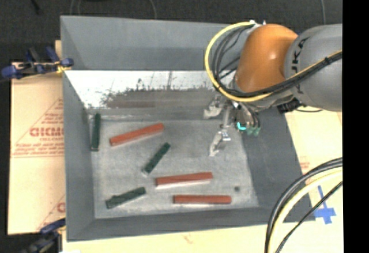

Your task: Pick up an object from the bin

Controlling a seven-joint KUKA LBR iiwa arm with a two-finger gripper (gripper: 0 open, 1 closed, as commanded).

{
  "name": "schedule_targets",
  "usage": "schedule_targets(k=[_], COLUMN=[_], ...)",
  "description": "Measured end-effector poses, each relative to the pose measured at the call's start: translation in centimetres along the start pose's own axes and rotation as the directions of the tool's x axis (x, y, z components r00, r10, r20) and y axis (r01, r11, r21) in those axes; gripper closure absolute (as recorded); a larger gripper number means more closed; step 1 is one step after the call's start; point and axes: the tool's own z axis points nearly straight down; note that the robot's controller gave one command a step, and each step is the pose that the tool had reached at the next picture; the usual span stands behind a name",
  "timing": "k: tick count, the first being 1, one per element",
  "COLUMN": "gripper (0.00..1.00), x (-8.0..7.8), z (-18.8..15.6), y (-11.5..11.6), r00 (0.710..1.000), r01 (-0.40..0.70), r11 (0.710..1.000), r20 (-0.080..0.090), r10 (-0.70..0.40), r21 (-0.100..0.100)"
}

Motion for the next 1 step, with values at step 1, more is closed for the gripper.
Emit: schedule_targets(k=[1], gripper=[0.00], x=[-0.17], z=[-0.48], y=[-0.02], r00=[1.000], r01=[0.000], r11=[1.000], r20=[0.008], r10=[0.000], r21=[0.001])
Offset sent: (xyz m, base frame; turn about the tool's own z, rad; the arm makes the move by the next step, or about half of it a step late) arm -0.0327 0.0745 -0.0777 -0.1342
